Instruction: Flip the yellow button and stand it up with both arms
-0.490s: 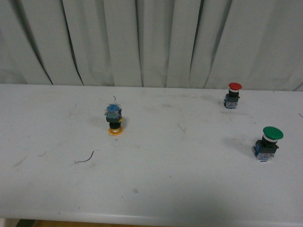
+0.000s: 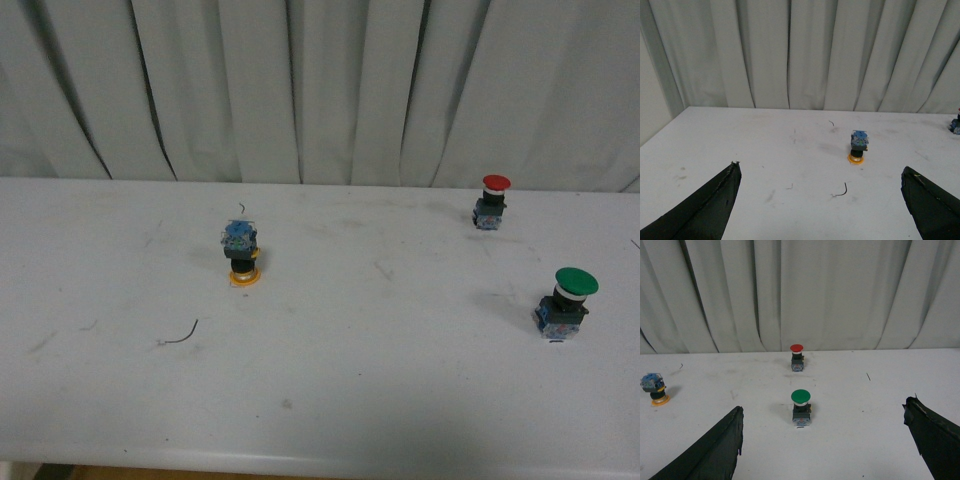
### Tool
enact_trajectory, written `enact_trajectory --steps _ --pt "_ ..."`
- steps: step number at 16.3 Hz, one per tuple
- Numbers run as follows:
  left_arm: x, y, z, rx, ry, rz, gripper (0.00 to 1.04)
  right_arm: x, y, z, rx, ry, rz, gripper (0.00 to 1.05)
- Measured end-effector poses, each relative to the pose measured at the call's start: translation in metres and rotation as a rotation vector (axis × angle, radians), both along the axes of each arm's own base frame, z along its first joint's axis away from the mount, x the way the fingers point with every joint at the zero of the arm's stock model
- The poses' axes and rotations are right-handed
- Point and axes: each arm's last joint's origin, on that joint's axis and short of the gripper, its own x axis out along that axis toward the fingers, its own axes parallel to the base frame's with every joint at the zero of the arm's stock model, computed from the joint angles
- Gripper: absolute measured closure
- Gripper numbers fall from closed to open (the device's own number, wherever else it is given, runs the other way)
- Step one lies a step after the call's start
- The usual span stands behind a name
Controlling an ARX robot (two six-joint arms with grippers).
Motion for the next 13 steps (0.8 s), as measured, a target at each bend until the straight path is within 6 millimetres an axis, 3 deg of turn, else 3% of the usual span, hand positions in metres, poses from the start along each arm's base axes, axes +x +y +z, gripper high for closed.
enact_trajectory --steps 13 --pt "0.0 0.0 0.0 0.0 0.0 0.0 0.07 0.0 0.0 0.0 0.0 0.0 0.0 0.06"
